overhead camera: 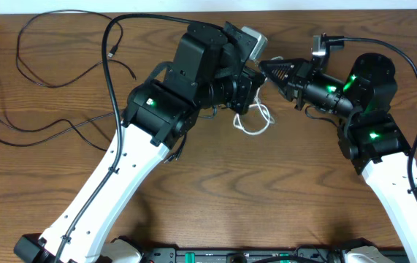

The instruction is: Untangle cables

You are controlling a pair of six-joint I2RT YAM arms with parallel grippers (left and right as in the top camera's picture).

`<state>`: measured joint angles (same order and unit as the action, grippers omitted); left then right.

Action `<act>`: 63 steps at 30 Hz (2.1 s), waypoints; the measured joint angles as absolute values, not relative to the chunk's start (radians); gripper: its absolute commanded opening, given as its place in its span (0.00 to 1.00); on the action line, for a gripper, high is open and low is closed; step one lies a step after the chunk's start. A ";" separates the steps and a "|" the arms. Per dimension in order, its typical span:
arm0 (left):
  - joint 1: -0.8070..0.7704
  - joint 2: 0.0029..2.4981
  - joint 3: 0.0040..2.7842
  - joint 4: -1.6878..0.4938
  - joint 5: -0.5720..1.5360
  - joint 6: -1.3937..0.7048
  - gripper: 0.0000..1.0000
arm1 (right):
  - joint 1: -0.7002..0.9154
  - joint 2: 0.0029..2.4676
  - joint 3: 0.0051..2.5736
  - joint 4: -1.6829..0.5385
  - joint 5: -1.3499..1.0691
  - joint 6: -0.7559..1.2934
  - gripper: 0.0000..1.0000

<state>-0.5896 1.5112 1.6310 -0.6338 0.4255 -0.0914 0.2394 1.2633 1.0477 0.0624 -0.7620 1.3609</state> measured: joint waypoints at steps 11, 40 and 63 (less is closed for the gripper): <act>-0.589 1.511 1.631 -0.632 0.428 -0.093 0.08 | 0.239 1.263 1.048 0.065 -0.760 1.351 0.26; -0.489 1.165 1.632 -1.036 -0.208 -0.627 0.07 | 0.074 1.263 1.048 -0.289 -0.571 0.976 0.99; 0.183 1.191 1.632 -1.268 -0.241 -0.789 0.07 | 0.074 1.263 1.048 -0.311 -0.538 0.956 0.99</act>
<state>0.1829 1.1912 1.6318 -1.2682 -0.2409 -0.7891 0.0738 1.2633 1.0477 -0.3115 -0.5385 0.9562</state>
